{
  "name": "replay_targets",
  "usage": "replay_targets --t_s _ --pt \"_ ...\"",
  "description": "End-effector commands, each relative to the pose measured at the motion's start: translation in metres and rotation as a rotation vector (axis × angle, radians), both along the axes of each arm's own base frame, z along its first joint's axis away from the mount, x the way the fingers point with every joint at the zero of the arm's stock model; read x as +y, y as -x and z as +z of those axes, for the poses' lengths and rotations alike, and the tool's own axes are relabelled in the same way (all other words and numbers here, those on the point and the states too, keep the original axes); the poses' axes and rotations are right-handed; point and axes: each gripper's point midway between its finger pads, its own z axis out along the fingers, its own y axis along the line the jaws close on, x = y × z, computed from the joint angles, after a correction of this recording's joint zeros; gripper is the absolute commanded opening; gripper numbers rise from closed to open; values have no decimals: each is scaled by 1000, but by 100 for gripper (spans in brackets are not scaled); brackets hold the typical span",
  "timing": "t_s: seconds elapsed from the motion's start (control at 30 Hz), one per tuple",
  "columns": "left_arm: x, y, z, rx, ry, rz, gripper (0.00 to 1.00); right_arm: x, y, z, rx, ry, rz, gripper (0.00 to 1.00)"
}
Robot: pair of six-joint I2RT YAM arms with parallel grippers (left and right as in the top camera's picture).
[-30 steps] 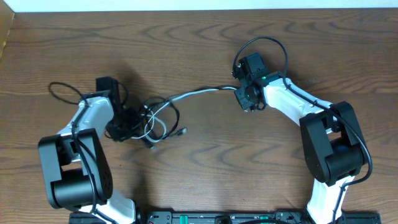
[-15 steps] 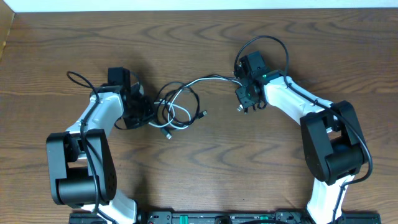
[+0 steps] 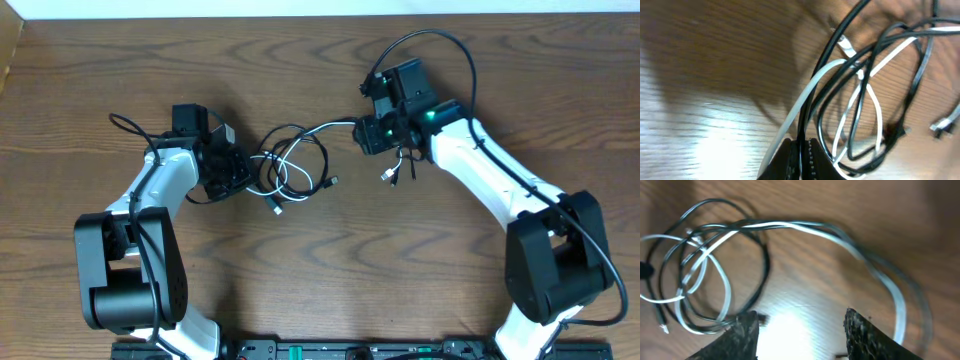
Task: Untangle cables
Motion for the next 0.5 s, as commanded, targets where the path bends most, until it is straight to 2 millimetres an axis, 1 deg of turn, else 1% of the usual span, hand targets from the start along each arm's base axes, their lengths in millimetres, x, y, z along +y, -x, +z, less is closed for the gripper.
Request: replay_targets --t_s 0.0,0.1,0.17,0.27,0.4,0.47 --pt "-18 -6 17 -58 87 -64 7 25 17 -21 116 -58 -27 49" --pt "-21 -5 17 -59 87 -73 7 35 22 -39 187 -73 -89 43" --pt "-20 -5 15 -58 70 -72 7 42 26 -54 237 -83 -136 34" --pt "-16 -5 11 -49 17 -65 7 53 33 -76 285 -76 -156 28" --pt "-15 -5 8 -41 -6 -53 7 57 40 -95 313 -53 -149 22" --pt "-7 -6 5 -23 -51 -14 7 58 42 -98 338 -60 -175 20"
